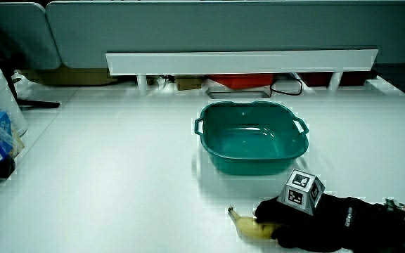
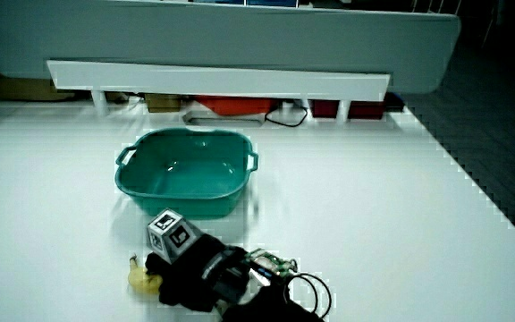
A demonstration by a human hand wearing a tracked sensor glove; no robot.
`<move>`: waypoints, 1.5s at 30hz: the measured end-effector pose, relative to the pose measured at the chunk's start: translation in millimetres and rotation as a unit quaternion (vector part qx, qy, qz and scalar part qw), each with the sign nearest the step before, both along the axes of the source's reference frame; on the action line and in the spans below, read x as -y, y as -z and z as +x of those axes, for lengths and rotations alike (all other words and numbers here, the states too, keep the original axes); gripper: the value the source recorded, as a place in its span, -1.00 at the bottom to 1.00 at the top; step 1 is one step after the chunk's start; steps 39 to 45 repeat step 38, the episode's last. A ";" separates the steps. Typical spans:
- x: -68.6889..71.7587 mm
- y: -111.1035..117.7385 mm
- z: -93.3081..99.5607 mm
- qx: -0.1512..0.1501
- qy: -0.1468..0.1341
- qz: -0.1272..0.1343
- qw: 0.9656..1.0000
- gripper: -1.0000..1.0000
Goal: Place banana on desk
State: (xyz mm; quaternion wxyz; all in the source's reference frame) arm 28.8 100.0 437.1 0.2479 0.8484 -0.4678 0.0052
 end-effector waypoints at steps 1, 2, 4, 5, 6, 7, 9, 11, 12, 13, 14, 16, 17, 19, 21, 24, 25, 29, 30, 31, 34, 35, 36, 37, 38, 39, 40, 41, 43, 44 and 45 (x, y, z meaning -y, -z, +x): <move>0.1 -0.5 0.9 0.001 -0.004 0.003 1.000 -0.52; 0.2 -1.1 1.9 0.001 -0.007 0.006 1.000 -0.57; 0.4 -2.1 3.7 0.003 -0.015 0.012 1.000 -0.67; 0.5 -2.6 4.6 0.003 -0.019 0.015 1.000 -0.71; 0.6 -3.2 5.6 0.004 -0.022 0.018 1.000 -0.76; 0.5 -1.9 6.4 0.007 -0.023 0.018 1.000 -0.81; 0.3 0.6 8.2 0.012 -0.024 0.020 0.999 -0.90; 0.0 3.1 9.9 0.017 -0.025 0.021 0.999 -1.00; 0.0 3.4 11.4 0.021 -0.027 0.027 0.999 -1.00; 0.0 4.7 13.1 0.030 -0.032 0.025 0.999 -1.00; 0.1 6.1 15.3 0.030 -0.033 0.018 0.999 -1.00; 0.6 8.4 21.2 0.048 -0.047 0.000 0.998 -1.00; 1.0 9.1 25.0 0.048 -0.051 -0.011 0.998 -1.00; 3.2 13.1 33.9 0.046 -0.065 -0.040 0.996 -1.00; 5.8 19.2 44.6 0.031 -0.078 -0.066 0.994 -1.00; 7.0 21.8 61.6 0.038 -0.102 -0.049 0.993 -1.00; 8.2 26.3 66.2 0.037 -0.107 -0.068 0.991 -1.00; 14.3 26.4 88.7 0.031 -0.142 -0.056 0.988 -1.00; 15.8 26.4 94.3 0.029 -0.151 -0.053 0.987 -1.00; 17.3 26.5 99.9 0.028 -0.160 -0.050 0.985 -1.00; 21.9 26.5 116.8 0.023 -0.186 -0.041 0.981 -1.00; 21.9 23.8 121.7 0.009 -0.185 -0.031 0.982 -1.00; 21.6 20.6 126.5 0.016 -0.195 -0.022 0.981 -1.00; 21.2 17.9 130.8 0.014 -0.199 -0.015 0.980 -1.00; 20.7 15.4 134.8 0.003 -0.204 -0.015 0.979 -1.00; 20.7 15.4 134.8 0.003 -0.204 -0.015 0.979 -1.00; 20.7 15.4 134.8 0.003 -0.204 -0.015 0.979 -1.00; 20.7 15.4 134.8 0.003 -0.204 -0.015 0.979 -1.00; 20.7 15.4 134.8 0.003 -0.204 -0.015 0.979 -1.00; 20.7 15.4 134.8 0.003 -0.204 -0.015 0.979 -1.00; 20.7 15.4 134.8 0.003 -0.204 -0.015 0.979 -1.00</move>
